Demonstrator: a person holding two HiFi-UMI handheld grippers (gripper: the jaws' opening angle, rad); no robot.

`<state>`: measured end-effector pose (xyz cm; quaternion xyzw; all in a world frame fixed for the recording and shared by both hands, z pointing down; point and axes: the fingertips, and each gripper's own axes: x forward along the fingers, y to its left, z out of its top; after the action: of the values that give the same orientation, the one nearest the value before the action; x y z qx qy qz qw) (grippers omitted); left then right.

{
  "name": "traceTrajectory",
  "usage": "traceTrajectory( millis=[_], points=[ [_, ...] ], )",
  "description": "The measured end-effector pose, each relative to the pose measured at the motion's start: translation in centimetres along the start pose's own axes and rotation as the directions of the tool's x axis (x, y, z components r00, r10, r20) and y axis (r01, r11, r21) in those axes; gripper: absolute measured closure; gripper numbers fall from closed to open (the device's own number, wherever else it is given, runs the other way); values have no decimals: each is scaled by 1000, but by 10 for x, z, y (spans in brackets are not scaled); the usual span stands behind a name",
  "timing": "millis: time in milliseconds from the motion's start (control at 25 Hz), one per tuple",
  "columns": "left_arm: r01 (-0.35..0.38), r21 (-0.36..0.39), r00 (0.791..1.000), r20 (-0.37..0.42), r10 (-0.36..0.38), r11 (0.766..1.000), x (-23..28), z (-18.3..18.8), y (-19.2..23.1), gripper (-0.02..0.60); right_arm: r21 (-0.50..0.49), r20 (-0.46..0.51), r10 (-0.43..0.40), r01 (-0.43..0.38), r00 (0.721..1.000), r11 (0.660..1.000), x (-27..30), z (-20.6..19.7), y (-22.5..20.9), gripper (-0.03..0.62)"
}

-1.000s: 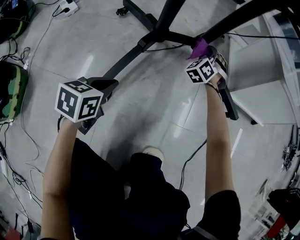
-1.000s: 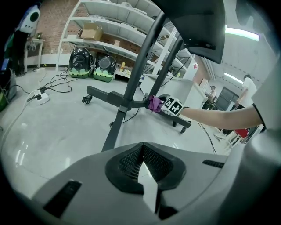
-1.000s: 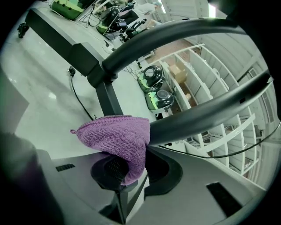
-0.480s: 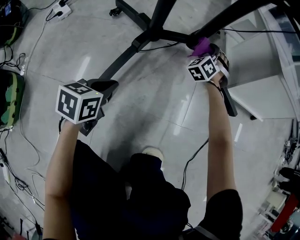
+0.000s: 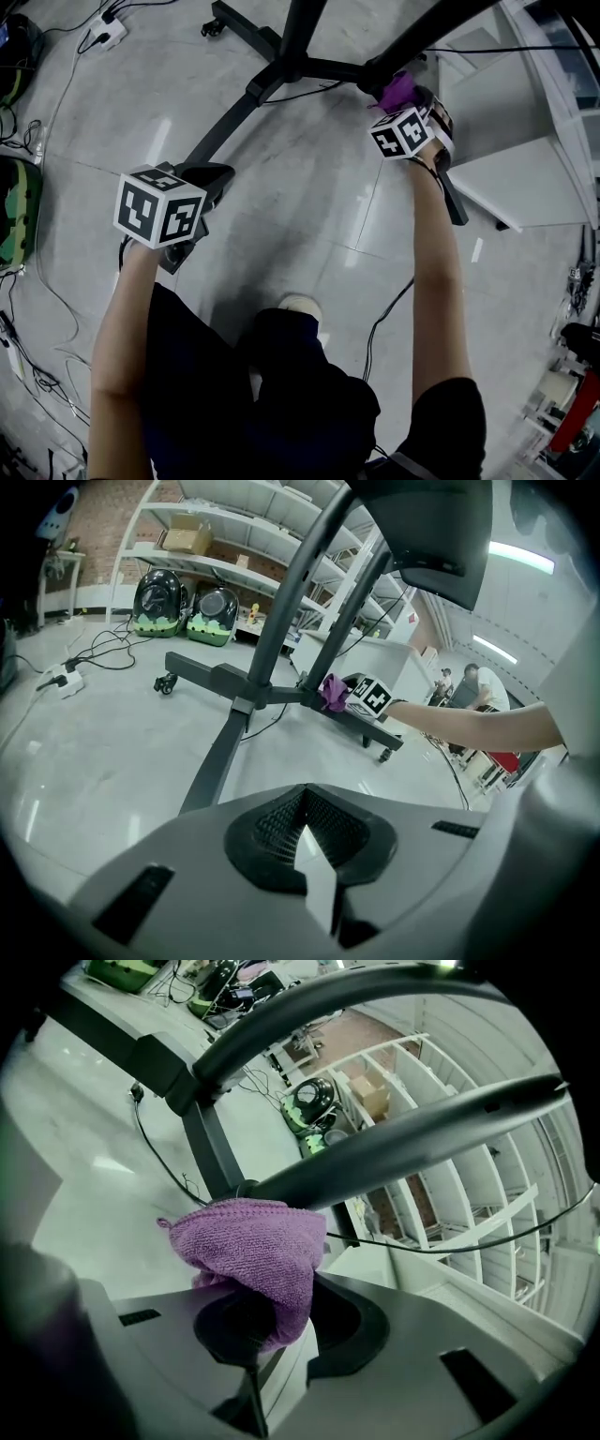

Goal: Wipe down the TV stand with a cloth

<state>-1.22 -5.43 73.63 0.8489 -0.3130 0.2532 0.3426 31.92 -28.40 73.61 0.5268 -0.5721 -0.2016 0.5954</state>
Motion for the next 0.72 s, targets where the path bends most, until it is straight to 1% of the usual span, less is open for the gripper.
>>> traceTrajectory(
  millis=[80,200,360,440,600,720],
  points=[
    [0,0,1000,3,0,1000,-1,1,-1,575,11,-12,11,-11,1000,1000,-2,-7,-1,500],
    [6,7,1000,5,-6,1000,1,3,-5,575,1,-35,12,-12,999,1000,-4,-20,2,502],
    [20,15,1000,4,-20,1000,6,1,-10,575,3,-76,48,-47,996,999,-11,-43,16,503],
    [25,18,1000,-7,-25,1000,11,-1,-11,575,-5,-75,36,-36,997,999,-16,-51,19,503],
    [34,14,999,-9,-34,999,18,0,-15,575,-102,-73,-11,4,997,995,-20,-63,23,503],
    [50,18,999,-6,-50,999,22,3,-22,575,-96,-76,-10,3,997,995,-25,-70,24,505]
  ],
)
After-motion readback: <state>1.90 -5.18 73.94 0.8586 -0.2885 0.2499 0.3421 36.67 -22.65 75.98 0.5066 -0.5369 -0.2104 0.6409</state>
